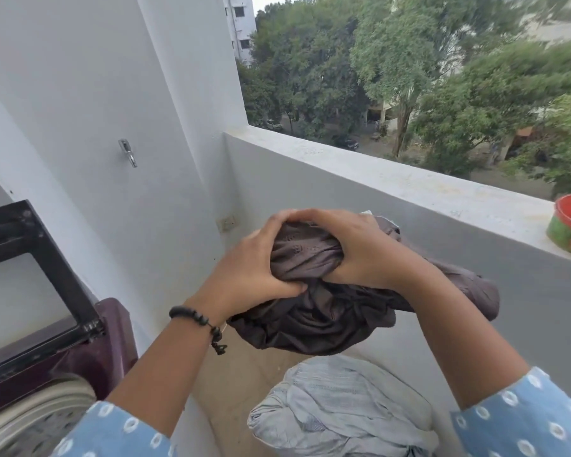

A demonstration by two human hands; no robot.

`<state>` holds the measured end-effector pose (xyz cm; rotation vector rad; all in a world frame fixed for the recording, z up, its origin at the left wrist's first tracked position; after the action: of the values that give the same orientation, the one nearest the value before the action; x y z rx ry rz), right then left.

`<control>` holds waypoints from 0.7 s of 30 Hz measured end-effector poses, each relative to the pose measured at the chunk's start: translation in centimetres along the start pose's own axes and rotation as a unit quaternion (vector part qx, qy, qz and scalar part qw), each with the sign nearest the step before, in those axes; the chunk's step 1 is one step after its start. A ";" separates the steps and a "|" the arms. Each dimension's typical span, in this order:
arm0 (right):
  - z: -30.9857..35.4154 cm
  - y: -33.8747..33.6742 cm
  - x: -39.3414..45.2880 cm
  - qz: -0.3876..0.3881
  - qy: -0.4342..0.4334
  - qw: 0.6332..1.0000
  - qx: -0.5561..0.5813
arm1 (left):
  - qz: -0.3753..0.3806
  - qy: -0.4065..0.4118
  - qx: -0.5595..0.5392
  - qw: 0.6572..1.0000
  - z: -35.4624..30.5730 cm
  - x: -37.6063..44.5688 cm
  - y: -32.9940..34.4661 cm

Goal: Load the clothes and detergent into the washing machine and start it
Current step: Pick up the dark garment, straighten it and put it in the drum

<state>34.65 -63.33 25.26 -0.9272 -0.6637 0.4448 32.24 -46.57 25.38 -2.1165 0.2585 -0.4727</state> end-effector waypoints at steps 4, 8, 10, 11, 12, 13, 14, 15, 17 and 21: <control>-0.4 -0.3 -0.7 0.018 0.030 0.997 0.070 | -0.095 0.036 -0.051 0.994 0.0 -0.3 -0.6; -2.3 -0.7 -2.1 0.057 0.076 0.981 0.172 | -0.147 0.054 -0.144 0.977 0.5 -0.5 -1.5; -3.5 -0.4 -3.0 0.058 0.094 0.968 0.224 | -0.181 0.052 -0.197 0.962 0.9 -0.6 -2.0; -4.1 -0.2 -3.4 0.052 0.100 0.962 0.249 | -0.199 0.049 -0.217 0.955 1.1 -0.6 -2.2; -4.5 0.0 -3.7 0.045 0.103 0.954 0.277 | -0.217 0.042 -0.237 0.946 1.3 -0.5 -2.5; -4.9 0.3 -4.0 0.039 0.105 0.945 0.307 | -0.234 0.033 -0.262 0.936 1.5 -0.5 -2.7; -5.2 0.6 -4.2 0.034 0.106 0.936 0.333 | -0.246 0.023 -0.292 0.924 1.8 -0.4 -2.8; -5.3 0.9 -4.4 0.029 0.104 0.927 0.358 | -0.254 0.015 -0.320 0.912 2.1 -0.3 -2.8; -5.0 1.7 -4.4 0.024 0.091 0.904 0.417 | -0.255 0.004 -0.364 0.896 2.5 -0.2 -2.4; -4.0 3.9 -3.8 0.010 0.071 0.860 0.506 | -0.245 -0.016 -0.436 0.866 2.8 -0.2 -0.9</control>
<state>34.42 -65.89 19.04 0.0442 -0.2025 0.6409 33.26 -43.87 24.63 -3.1038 -0.1372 -0.7001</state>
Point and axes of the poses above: each hand's wrist, its own x-axis towards the middle knuckle, its own y-axis out of the palm, z = x × y, the point moved 4 cm from there along x, towards the middle knuckle, and after that the axes turned 2 degrees about z, right-handed, at the moved point
